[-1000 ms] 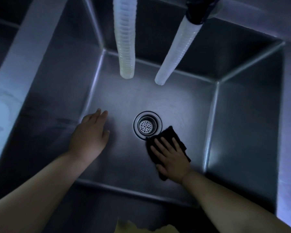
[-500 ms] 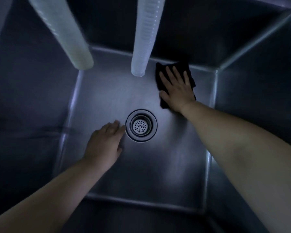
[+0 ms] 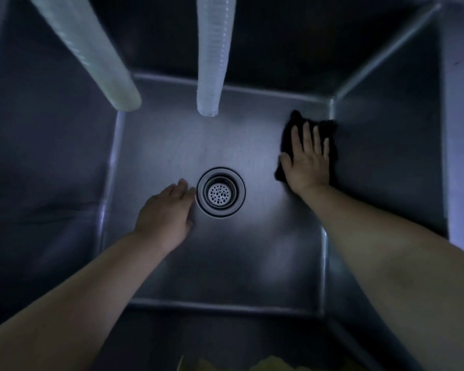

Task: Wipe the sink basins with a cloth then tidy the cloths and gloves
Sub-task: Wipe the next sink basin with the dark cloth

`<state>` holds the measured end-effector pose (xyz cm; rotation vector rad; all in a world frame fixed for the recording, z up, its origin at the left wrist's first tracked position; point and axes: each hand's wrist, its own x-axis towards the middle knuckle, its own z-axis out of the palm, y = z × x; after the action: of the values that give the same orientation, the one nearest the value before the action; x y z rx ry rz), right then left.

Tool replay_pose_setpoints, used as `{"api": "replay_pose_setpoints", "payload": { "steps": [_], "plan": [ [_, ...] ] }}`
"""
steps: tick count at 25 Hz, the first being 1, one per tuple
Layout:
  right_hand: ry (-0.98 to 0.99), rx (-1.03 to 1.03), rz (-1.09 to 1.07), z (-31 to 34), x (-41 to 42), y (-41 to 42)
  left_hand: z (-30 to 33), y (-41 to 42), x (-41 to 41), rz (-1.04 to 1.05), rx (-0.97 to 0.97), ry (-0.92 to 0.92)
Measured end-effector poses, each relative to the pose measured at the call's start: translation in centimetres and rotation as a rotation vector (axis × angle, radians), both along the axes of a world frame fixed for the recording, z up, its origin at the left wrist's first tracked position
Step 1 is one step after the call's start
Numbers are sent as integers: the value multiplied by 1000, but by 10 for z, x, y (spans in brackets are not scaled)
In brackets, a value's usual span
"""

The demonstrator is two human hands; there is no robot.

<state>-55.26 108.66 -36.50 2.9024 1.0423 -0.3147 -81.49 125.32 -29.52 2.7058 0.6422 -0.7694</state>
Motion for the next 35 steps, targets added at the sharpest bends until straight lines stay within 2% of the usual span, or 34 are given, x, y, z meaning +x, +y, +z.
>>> {"api": "replay_pose_setpoints", "payload": {
  "steps": [3, 6, 9, 13, 15, 25, 32, 34, 35],
  "plan": [
    [58, -45, 49, 12, -46, -38, 39, 7, -14, 2, 51, -20],
    [140, -114, 5, 23, -106, -62, 95, 18, -44, -68, 136, -186],
    [329, -250, -208, 27, -163, -60, 141, 37, -83, -95, 226, -325],
    [564, -265, -574, 37, -224, -6, 176, 66, -131, -127, 336, -387],
    [610, -267, -576, 44, -254, 27, 181, 83, -148, -100, 349, -373],
    [531, -201, 312, 25, -342, 129, 153, 109, -162, -32, 243, -554],
    [466, -194, 965, 38, -313, 104, 152, 109, -165, -21, 219, -560],
    [433, -237, 1075, 49, -300, 94, 153, 108, -165, -15, 217, -559],
    [418, -252, 1050, 55, -295, 88, 153, 108, -164, -14, 211, -558]
  ]
}}
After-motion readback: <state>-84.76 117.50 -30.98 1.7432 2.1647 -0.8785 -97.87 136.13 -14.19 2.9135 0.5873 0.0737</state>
